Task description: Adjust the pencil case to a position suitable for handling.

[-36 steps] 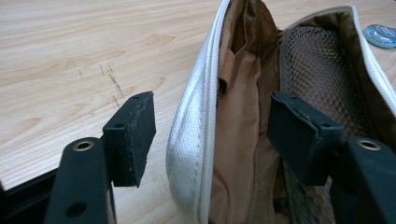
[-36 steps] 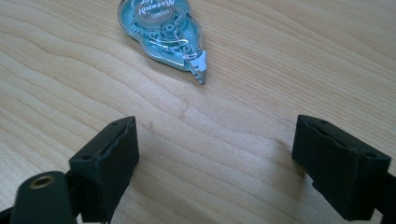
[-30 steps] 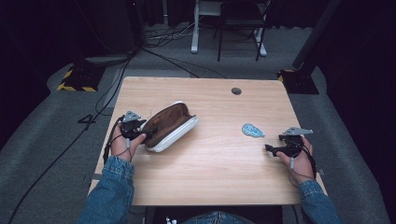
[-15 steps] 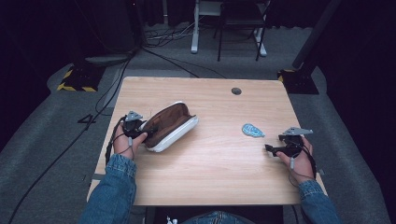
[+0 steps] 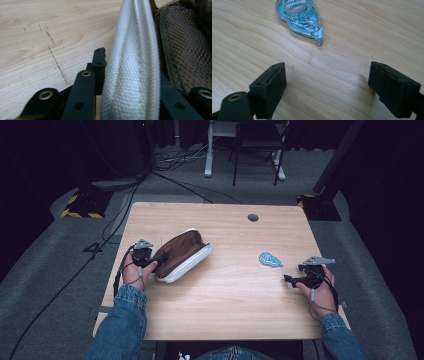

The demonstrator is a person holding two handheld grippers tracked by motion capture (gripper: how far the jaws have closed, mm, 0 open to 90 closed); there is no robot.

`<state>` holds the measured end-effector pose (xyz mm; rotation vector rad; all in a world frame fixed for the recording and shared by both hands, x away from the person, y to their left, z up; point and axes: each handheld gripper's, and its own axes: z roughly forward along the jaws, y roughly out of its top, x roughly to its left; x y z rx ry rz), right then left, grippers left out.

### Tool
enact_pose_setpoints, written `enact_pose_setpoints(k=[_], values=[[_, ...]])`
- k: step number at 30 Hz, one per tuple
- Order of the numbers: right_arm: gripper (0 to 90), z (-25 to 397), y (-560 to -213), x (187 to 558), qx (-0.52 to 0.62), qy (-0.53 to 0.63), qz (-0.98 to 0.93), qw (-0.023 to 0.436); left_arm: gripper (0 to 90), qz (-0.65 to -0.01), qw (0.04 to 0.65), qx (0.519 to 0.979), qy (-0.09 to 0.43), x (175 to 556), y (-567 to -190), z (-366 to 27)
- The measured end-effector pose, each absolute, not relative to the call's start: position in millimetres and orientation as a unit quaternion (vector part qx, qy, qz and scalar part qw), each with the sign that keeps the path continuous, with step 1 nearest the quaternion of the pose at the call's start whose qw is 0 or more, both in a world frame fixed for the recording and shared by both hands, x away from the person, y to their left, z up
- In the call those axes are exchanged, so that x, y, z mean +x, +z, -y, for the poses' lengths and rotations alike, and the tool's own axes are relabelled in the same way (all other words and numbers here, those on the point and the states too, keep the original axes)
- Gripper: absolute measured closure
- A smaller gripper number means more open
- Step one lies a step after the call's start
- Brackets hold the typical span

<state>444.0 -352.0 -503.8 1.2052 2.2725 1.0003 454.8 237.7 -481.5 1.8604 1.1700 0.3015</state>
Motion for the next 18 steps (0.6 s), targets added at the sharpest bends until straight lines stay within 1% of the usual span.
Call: enact_pose_setpoints(k=[3, 9, 18], values=[[15.0, 352.0, -503.8, 443.9, 0.429, 0.356, -0.808, 0.190, 78.2, -0.472, 0.449, 0.750, 0.116, 455.6, -482.4, -239.0], [15.1, 352.0, -503.8, 443.9, 0.429, 0.356, -0.808, 0.189, 82.3, -0.468, 0.453, 0.751, 0.110, 456.0, -482.7, -240.1], [15.1, 352.0, -503.8, 443.9, 0.429, 0.356, -0.809, 0.189, 84.3, -0.470, 0.454, 0.750, 0.103, 455.8, -481.3, -239.8]])
